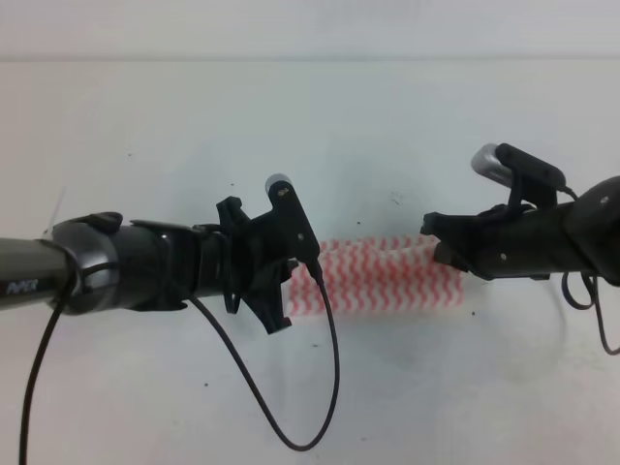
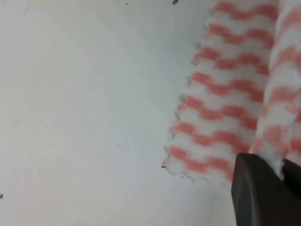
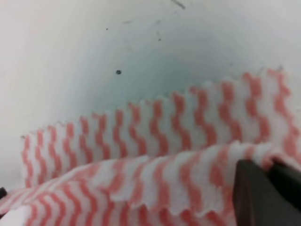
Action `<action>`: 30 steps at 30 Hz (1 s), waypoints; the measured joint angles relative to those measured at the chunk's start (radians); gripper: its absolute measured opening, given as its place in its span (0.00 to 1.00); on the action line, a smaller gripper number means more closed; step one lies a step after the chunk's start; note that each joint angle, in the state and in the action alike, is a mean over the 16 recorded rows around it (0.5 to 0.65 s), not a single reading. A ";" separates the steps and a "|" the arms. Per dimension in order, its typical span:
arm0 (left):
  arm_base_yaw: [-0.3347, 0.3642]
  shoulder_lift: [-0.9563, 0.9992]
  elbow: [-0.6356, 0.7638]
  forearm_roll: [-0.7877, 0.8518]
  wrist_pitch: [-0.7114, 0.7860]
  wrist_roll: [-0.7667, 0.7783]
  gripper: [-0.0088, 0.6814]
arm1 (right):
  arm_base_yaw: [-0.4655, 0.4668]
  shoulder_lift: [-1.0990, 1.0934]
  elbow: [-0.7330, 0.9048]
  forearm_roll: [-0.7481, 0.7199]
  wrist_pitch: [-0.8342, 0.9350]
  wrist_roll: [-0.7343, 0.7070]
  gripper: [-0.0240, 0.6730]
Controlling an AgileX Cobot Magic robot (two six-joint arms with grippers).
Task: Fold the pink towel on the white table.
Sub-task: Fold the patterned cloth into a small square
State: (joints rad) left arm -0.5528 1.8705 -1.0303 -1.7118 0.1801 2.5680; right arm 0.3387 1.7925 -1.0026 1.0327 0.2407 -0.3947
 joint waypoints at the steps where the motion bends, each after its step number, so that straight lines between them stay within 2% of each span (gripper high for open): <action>1: 0.000 0.001 0.000 0.000 0.000 0.000 0.01 | -0.002 0.005 -0.004 0.000 0.005 0.000 0.01; 30: 0.000 -0.002 0.000 -0.034 -0.026 0.000 0.01 | -0.008 0.040 -0.027 -0.006 0.030 0.000 0.01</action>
State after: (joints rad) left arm -0.5525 1.8684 -1.0303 -1.7463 0.1546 2.5675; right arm 0.3311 1.8321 -1.0292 1.0271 0.2705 -0.3948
